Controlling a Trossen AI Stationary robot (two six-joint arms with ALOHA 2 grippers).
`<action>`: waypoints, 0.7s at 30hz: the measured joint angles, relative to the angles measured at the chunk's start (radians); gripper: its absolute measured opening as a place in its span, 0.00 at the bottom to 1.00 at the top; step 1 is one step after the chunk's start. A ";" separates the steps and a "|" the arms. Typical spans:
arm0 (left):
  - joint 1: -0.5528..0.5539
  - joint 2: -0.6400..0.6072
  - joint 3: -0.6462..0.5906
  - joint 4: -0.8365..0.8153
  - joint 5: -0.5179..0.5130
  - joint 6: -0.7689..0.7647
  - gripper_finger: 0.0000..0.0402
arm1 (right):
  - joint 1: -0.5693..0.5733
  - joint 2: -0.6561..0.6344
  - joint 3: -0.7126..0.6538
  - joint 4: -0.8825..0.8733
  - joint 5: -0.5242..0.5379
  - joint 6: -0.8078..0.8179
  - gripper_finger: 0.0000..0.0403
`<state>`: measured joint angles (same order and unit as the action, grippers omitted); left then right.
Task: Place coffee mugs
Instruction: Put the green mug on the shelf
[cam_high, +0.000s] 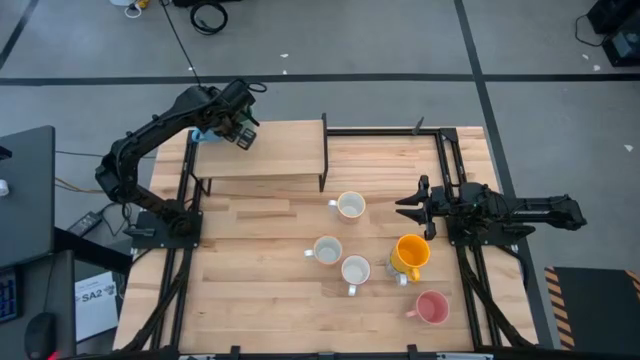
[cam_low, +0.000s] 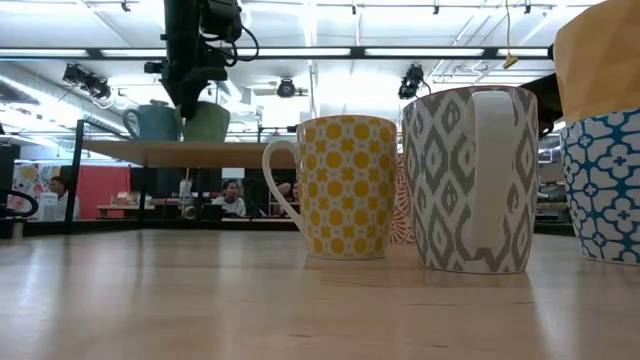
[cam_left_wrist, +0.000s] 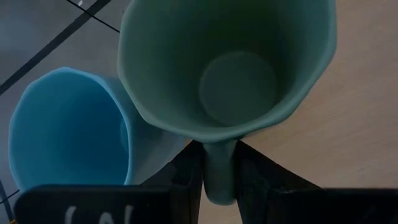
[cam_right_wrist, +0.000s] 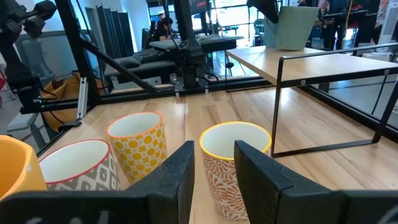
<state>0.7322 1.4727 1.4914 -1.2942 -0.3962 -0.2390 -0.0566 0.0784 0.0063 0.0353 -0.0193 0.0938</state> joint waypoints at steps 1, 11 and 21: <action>0.000 0.000 0.000 0.000 0.000 0.000 0.21 | 0.000 0.000 0.000 0.000 0.000 0.000 0.29; 0.000 0.000 0.000 0.002 -0.013 -0.003 0.40 | 0.000 0.000 0.000 0.000 0.000 0.000 0.29; -0.001 -0.010 0.003 0.017 -0.028 0.044 0.43 | 0.000 0.000 0.000 0.003 0.000 0.000 0.29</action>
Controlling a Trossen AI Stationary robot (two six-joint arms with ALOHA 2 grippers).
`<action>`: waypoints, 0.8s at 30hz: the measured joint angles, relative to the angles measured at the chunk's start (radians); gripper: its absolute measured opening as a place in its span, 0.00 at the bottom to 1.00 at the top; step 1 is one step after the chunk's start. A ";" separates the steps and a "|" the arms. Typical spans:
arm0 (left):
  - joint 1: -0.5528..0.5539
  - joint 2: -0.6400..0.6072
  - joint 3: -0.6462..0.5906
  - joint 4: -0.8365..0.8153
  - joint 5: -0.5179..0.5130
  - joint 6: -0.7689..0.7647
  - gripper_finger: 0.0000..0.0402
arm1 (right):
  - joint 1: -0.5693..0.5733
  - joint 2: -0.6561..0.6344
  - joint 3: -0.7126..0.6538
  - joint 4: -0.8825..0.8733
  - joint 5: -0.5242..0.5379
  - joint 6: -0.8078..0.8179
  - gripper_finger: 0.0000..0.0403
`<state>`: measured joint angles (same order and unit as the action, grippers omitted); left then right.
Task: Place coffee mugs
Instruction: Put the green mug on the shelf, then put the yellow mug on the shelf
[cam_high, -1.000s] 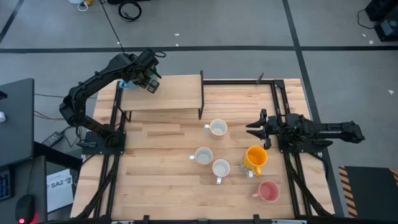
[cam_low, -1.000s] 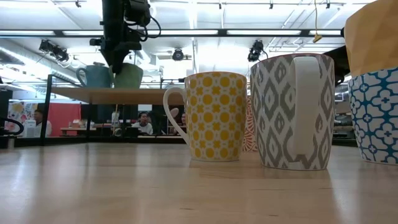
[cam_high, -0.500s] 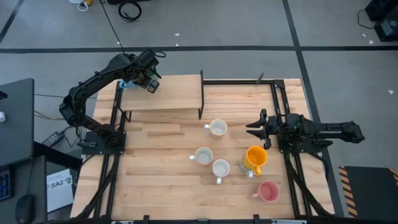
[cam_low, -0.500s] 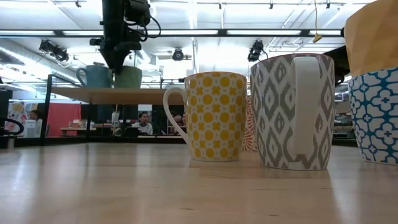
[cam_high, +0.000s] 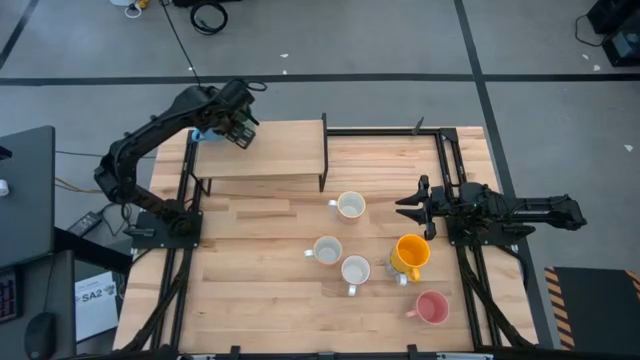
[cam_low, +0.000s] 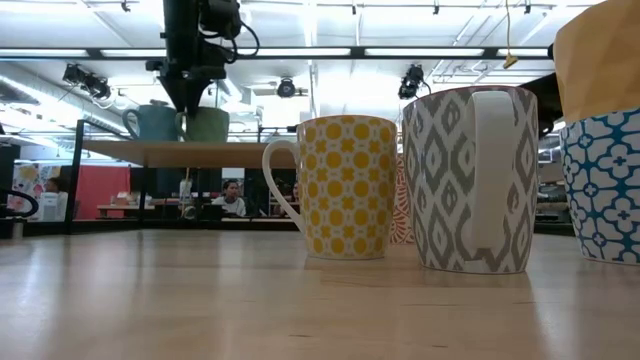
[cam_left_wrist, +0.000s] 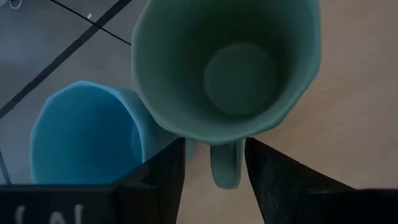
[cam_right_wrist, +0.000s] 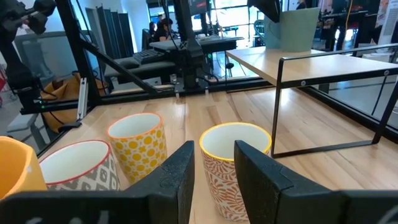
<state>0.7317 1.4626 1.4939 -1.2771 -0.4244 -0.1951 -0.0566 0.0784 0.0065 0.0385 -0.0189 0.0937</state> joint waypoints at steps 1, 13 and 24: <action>-0.001 0.000 0.007 -0.006 0.002 0.003 0.43 | 0.000 0.000 0.000 0.006 0.000 0.000 0.29; -0.078 -0.046 0.087 -0.048 0.177 0.005 0.43 | 0.000 0.000 0.000 0.187 0.007 0.101 0.29; -0.332 -0.070 0.087 0.057 0.195 -0.001 0.43 | 0.000 0.010 0.050 0.273 0.022 0.202 0.29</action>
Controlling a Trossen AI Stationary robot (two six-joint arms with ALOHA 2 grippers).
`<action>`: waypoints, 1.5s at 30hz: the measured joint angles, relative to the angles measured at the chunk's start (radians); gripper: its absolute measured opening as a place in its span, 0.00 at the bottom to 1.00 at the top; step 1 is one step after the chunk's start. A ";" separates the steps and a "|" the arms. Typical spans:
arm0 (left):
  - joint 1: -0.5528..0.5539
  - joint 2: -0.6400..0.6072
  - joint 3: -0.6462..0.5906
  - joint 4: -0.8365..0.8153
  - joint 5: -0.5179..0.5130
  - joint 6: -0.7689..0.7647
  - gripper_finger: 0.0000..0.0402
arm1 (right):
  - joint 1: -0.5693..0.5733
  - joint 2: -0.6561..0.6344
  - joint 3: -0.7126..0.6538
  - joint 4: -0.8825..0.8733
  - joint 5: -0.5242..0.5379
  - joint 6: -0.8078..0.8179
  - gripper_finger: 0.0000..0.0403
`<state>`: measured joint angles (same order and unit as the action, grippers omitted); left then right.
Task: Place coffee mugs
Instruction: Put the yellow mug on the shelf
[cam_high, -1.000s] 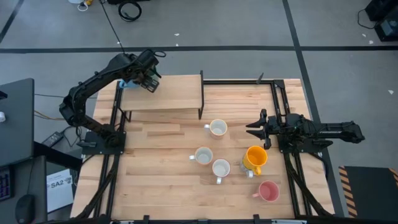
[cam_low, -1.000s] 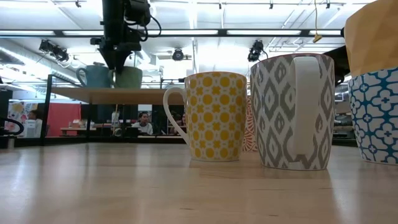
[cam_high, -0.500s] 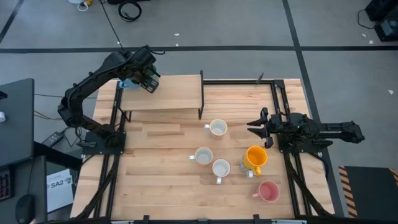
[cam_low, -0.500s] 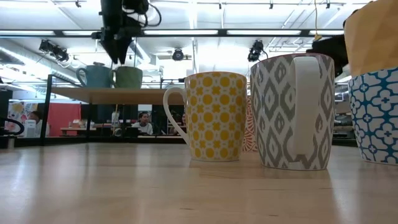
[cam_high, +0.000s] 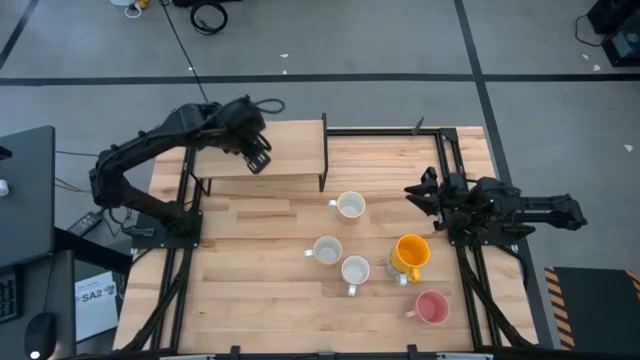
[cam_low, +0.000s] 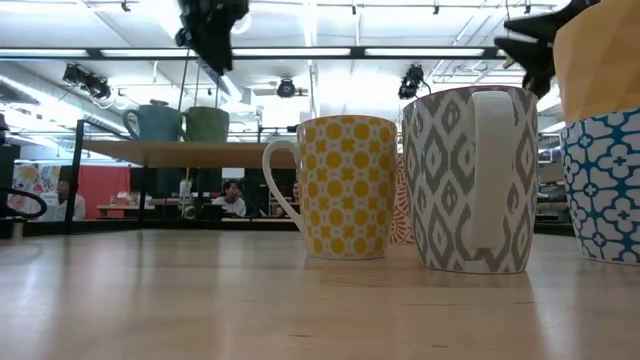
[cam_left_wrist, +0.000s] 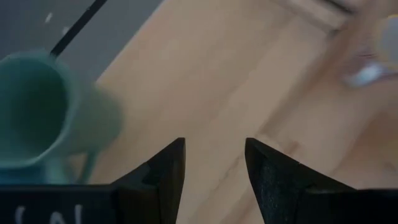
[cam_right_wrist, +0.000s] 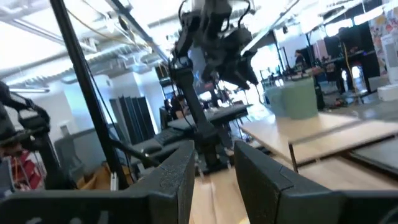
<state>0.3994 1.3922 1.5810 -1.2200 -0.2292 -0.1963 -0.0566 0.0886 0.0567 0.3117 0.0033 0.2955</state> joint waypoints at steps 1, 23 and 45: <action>-0.025 0.000 0.000 0.017 0.000 0.000 0.43 | 0.000 0.008 0.018 -0.004 -0.009 0.000 0.29; -0.282 0.001 -0.001 0.109 -0.002 -0.002 0.43 | 0.071 0.433 0.528 -0.733 -0.380 0.235 0.29; -0.286 0.001 -0.001 0.109 -0.002 -0.003 0.43 | 0.212 0.573 0.528 -0.756 -0.247 -0.028 0.29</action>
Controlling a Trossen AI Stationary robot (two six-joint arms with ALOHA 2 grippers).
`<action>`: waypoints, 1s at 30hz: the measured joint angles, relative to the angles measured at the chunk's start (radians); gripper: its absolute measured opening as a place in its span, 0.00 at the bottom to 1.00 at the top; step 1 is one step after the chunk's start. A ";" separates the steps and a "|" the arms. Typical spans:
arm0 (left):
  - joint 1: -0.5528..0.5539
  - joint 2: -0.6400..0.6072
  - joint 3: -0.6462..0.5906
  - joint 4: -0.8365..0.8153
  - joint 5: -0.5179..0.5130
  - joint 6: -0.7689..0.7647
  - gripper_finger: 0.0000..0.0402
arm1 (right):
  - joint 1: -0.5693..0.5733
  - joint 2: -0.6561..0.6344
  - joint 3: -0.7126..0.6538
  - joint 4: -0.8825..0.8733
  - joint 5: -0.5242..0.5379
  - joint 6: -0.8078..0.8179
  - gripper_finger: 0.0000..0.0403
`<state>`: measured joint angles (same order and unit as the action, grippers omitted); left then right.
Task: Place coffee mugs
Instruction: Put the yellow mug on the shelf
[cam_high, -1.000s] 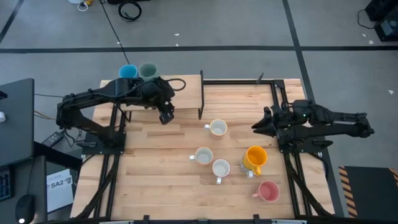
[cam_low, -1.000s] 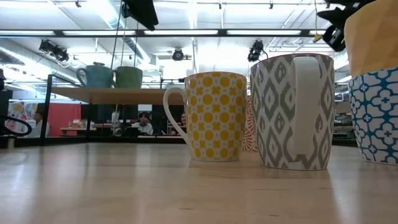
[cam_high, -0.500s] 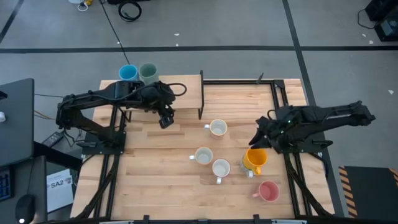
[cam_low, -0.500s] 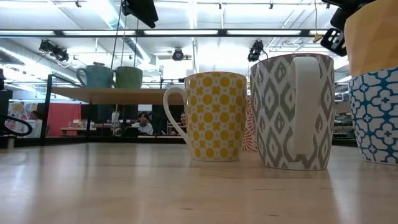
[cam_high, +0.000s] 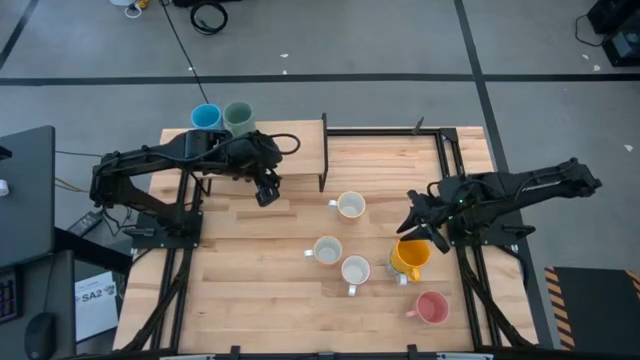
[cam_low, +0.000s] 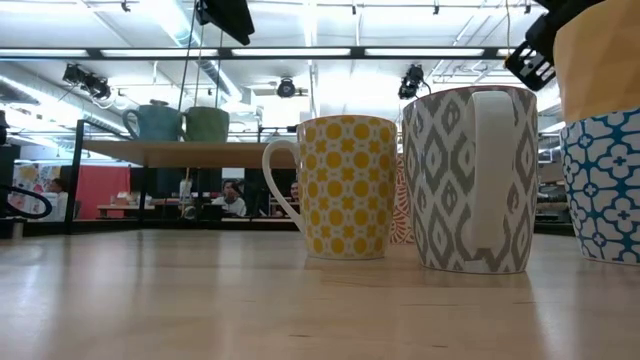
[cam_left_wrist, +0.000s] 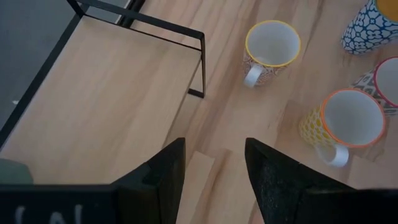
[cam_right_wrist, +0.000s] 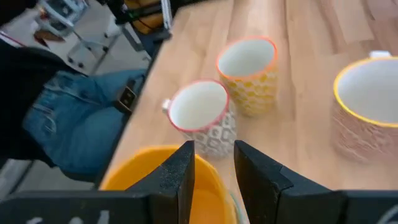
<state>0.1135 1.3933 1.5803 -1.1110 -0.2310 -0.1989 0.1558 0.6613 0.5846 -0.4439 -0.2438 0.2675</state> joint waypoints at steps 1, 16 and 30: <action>0.000 0.000 0.000 0.000 0.000 0.000 0.43 | 0.000 0.000 0.000 -0.016 0.009 -0.007 0.29; 0.000 0.000 0.000 0.000 0.000 0.000 0.43 | 0.000 0.000 0.000 -0.166 0.011 0.124 0.29; 0.000 0.000 0.000 0.000 0.000 0.000 0.43 | 0.000 0.121 0.000 -0.167 -0.022 0.123 0.24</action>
<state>0.1139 1.3933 1.5803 -1.1114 -0.2310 -0.1993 0.1558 0.7820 0.5846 -0.6104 -0.2662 0.3900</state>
